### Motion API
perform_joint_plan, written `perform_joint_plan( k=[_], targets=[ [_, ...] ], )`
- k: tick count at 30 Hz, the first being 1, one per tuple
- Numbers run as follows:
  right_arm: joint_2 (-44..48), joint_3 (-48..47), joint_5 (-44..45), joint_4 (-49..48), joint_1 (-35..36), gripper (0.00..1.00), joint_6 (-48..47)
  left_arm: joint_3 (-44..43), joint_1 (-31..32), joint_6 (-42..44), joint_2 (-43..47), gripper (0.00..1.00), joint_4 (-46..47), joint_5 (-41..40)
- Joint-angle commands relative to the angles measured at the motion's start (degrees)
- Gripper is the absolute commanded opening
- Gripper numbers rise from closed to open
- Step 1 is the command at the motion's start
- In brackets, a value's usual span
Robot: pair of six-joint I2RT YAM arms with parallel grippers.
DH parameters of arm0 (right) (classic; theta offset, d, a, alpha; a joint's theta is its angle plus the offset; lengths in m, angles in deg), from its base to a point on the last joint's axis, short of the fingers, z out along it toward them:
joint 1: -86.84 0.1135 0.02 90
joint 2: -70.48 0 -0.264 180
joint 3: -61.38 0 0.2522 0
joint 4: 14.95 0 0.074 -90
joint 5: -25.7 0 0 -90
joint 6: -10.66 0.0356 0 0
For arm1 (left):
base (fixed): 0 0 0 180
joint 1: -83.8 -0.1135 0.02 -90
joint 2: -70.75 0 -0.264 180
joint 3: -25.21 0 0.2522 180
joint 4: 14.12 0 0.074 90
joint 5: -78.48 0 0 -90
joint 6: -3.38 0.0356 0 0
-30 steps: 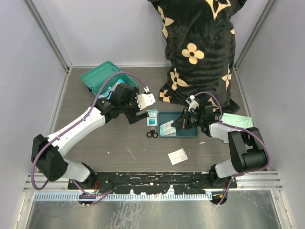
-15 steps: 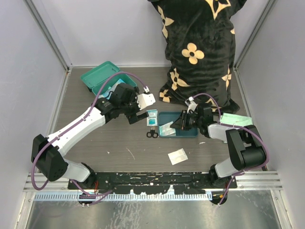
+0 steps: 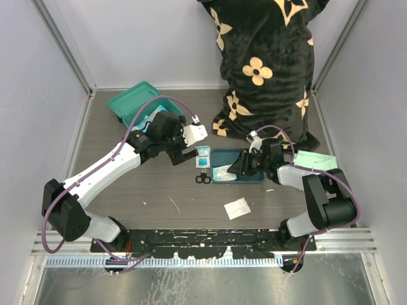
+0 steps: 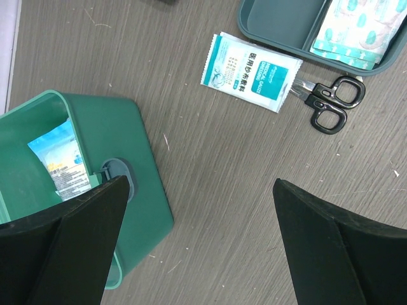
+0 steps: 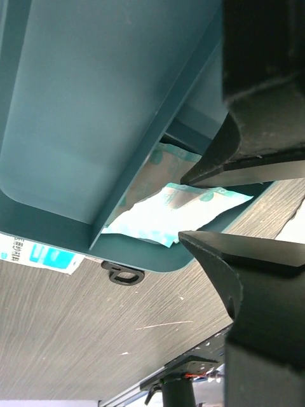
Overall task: Organize the medicine kit
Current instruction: Place the medical item at the medicine box compartment.
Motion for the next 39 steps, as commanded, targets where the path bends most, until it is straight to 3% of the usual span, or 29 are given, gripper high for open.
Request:
perform_joint_plan(
  k=[1, 22, 39],
  targets=[
    [2.10, -2.82, 1.78, 3.04, 1.70, 0.41, -3.83, -0.80, -0.30, -0.08, 0.34, 0.98, 1.89, 0.99],
    [1.42, -9.33, 6.72, 13.81, 3.76, 0.55, -8.93, -0.24, -0.28, 0.36, 0.44, 0.98, 2.10, 0.63],
    [1.39, -12.17, 5.80, 20.26, 5.25, 0.56, -11.94, 0.25, -0.34, 0.67, 0.79, 0.98, 2.41, 0.20]
  ],
)
